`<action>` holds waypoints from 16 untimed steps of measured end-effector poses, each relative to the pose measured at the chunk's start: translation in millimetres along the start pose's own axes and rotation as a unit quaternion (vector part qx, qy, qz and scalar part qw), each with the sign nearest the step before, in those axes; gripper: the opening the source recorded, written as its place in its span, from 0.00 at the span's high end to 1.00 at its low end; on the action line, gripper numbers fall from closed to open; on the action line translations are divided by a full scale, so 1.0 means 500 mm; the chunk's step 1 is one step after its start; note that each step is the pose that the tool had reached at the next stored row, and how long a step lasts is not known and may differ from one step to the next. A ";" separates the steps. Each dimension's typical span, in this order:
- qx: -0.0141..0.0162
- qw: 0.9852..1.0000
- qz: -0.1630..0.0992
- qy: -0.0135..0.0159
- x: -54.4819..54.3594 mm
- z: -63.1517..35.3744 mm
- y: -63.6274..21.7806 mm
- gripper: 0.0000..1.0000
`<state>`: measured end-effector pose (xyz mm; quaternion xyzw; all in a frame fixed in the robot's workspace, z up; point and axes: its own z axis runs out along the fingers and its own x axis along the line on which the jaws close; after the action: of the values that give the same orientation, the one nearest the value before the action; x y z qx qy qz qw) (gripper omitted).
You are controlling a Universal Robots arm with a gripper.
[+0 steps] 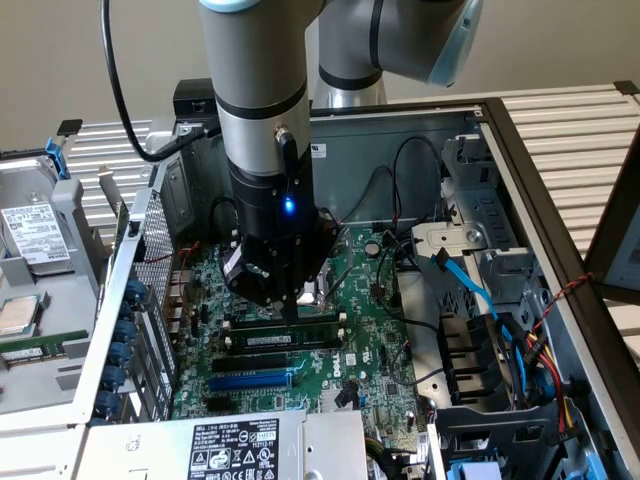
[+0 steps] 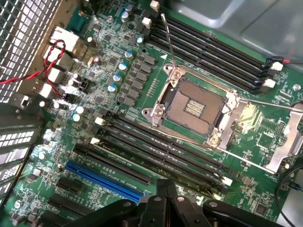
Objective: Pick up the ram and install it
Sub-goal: 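Press down the ram until it locks into place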
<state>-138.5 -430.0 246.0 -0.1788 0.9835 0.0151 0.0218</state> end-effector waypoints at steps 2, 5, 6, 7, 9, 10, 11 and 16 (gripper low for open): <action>0.001 1.000 0.018 0.000 0.000 0.000 0.000 0.89; 0.002 0.999 0.045 -0.001 0.000 0.000 0.000 0.89; 0.003 0.999 0.053 -0.001 0.000 0.000 0.000 0.89; 0.003 0.998 0.062 -0.001 0.000 0.001 0.000 0.89; 0.004 0.997 0.079 -0.002 0.000 0.001 0.000 0.89; 0.004 0.996 0.092 -0.002 0.000 0.001 0.000 0.89; 0.005 0.995 0.100 -0.002 0.000 0.001 0.000 0.89; 0.007 0.990 0.144 -0.003 0.000 0.001 0.000 0.89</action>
<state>-138.5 -430.0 245.3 -0.0351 0.9990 0.0118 0.0236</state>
